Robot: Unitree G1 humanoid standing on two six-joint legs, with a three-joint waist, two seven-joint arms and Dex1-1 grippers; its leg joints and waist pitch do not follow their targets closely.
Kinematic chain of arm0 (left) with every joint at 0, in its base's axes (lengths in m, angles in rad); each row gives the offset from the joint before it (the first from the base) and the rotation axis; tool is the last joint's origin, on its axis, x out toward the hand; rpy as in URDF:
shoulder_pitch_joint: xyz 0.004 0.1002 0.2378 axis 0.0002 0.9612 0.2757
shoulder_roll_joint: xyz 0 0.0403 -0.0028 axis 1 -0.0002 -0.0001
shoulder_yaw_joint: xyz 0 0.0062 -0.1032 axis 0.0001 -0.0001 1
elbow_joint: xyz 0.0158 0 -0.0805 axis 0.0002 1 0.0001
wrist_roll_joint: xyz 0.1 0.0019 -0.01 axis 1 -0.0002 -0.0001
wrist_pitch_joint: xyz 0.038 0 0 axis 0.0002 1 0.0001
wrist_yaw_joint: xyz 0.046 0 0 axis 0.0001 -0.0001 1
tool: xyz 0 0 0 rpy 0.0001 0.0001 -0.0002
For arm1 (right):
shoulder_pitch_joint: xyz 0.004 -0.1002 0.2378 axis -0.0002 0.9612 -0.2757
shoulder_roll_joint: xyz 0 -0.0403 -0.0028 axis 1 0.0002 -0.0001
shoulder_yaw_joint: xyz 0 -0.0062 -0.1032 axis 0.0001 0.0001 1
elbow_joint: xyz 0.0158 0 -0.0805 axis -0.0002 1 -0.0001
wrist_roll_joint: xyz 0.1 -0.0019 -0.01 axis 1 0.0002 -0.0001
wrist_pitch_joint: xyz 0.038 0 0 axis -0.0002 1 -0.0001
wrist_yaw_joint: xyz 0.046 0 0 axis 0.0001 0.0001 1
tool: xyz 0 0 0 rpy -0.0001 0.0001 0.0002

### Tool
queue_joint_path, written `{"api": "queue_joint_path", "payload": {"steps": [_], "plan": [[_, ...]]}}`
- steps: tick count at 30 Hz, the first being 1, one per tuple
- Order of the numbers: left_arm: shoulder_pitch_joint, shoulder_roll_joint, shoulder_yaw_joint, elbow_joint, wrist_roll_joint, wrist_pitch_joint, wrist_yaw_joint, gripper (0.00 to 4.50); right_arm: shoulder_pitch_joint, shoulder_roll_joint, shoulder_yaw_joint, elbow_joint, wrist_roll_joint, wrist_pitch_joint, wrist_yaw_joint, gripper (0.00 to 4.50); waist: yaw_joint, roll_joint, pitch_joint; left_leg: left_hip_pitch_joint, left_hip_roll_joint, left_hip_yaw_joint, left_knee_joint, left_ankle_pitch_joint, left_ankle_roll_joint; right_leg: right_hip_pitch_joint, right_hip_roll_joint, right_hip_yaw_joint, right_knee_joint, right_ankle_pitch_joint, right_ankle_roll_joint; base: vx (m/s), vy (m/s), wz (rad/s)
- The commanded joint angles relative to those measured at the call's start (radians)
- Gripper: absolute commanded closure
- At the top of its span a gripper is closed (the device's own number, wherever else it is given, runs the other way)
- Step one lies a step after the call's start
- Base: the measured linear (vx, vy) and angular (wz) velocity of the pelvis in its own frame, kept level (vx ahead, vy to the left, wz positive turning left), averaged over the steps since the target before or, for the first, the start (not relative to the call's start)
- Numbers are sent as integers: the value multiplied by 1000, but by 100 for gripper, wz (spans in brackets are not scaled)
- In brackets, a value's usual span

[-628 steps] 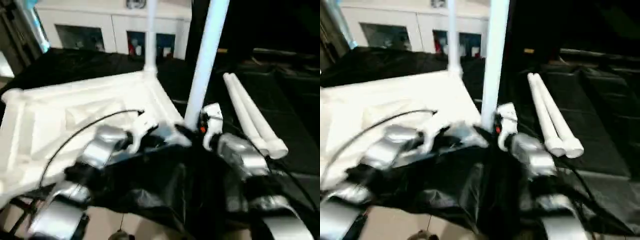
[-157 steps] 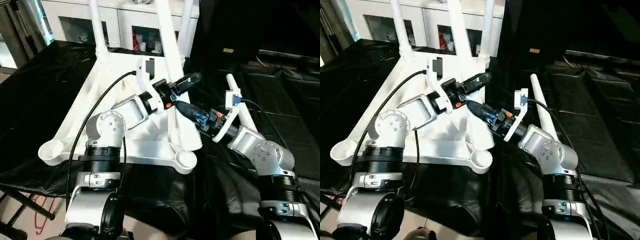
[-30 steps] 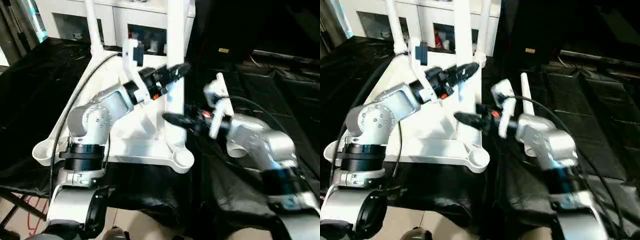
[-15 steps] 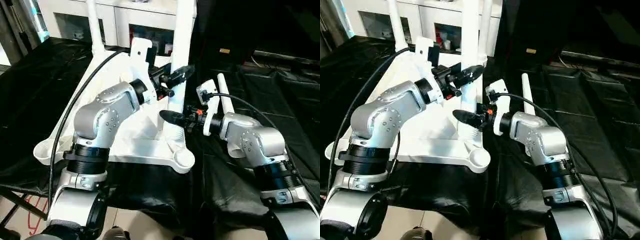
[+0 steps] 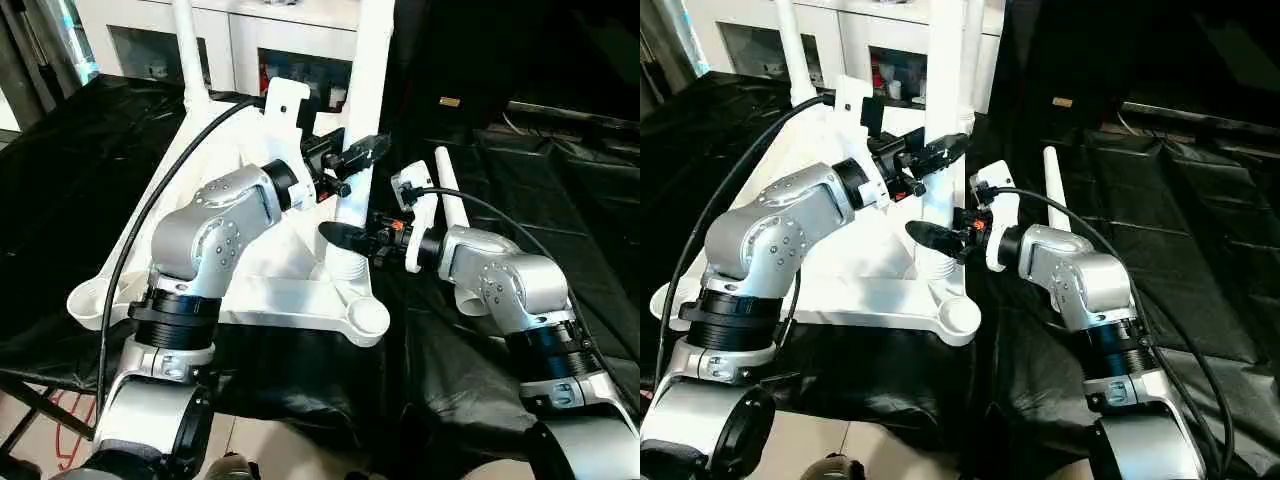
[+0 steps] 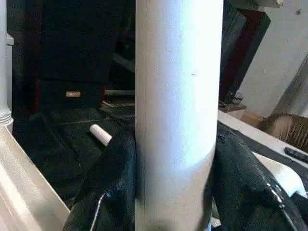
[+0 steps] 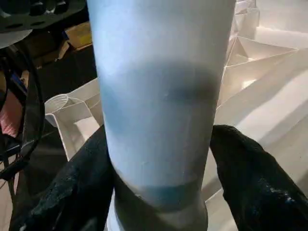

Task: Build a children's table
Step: Pick table leg

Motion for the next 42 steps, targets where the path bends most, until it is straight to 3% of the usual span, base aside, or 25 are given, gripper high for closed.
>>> {"api": "queue_joint_path", "payload": {"steps": [1,11,24,25,27,30,34,35,37,39,41,42], "plan": [[1,-4,-28,-48,-3,-4,-27,266,-12,-11,-11,16,-14,9,-12,140,1,-3,-88,23,36,-16,-60,-148,-13,55,-77,46,-68,-207,-157,0,0,0],[14,8,-52,-75,-11,6,-58,266,-9,-16,-4,29,-14,9,4,239,0,-4,-86,23,36,-16,-60,-158,-17,53,-77,46,-69,-230,-150,0,0,0],[4,19,-57,-42,26,-14,-30,266,0,-12,-4,30,-20,-2,8,254,0,-1,-87,23,35,-16,-60,-157,-20,53,-76,47,-69,-214,-151,0,0,0],[2,17,-51,-38,22,-18,-30,210,2,-10,-5,28,-19,-4,6,254,1,1,-87,23,35,-17,-60,-158,-20,54,-76,47,-69,-216,-152,0,0,0],[1,16,-49,-36,21,-19,-31,196,3,-10,-5,28,-19,-5,5,255,1,0,-88,23,34,-16,-59,-158,-20,54,-76,47,-69,-216,-152,0,0,0],[-20,-38,46,8,-10,-177,-16,196,17,19,-43,23,-3,-27,-37,256,2,-2,-89,22,34,-16,-59,-153,-18,56,-78,47,-72,-205,-156,0,0,0],[-24,-57,77,12,-38,-206,-24,196,18,25,-51,24,1,-29,-46,258,1,-2,-89,23,34,-15,-58,-156,-15,55,-77,46,-68,-190,-168,0,0,0],[-39,-82,132,18,-88,-215,-8,196,23,34,-62,22,5,-37,-59,258,2,4,-88,23,34,-15,-58,-159,-17,56,-78,47,-68,-192,-170,0,0,0],[-57,-102,216,19,-160,-234,8,196,40,59,-92,18,13,-65,-98,258,4,3,-90,21,32,-15,-57,-159,-21,56,-80,46,-67,-183,-181,0,0,0],[-49,-86,217,17,-156,-228,2,196,50,64,-102,14,13,-85,-111,258,2,4,-90,23,33,-16,-58,-170,-19,55,-76,44,-67,-180,-184,0,0,0],[-41,-67,205,28,-132,-232,-3,196,57,71,-112,9,12,-105,-121,258,0,6,-88,26,34,-17,-61,-180,-21,54,-75,44,-69,-202,-162,0,0,0],[-26,-28,166,50,-71,-246,-19,196,65,75,-122,0,14,-124,-126,258,-1,7,-89,26,35,-17,-61,-181,-23,54,-74,45,-68,-203,-160,0,0,0]]}}
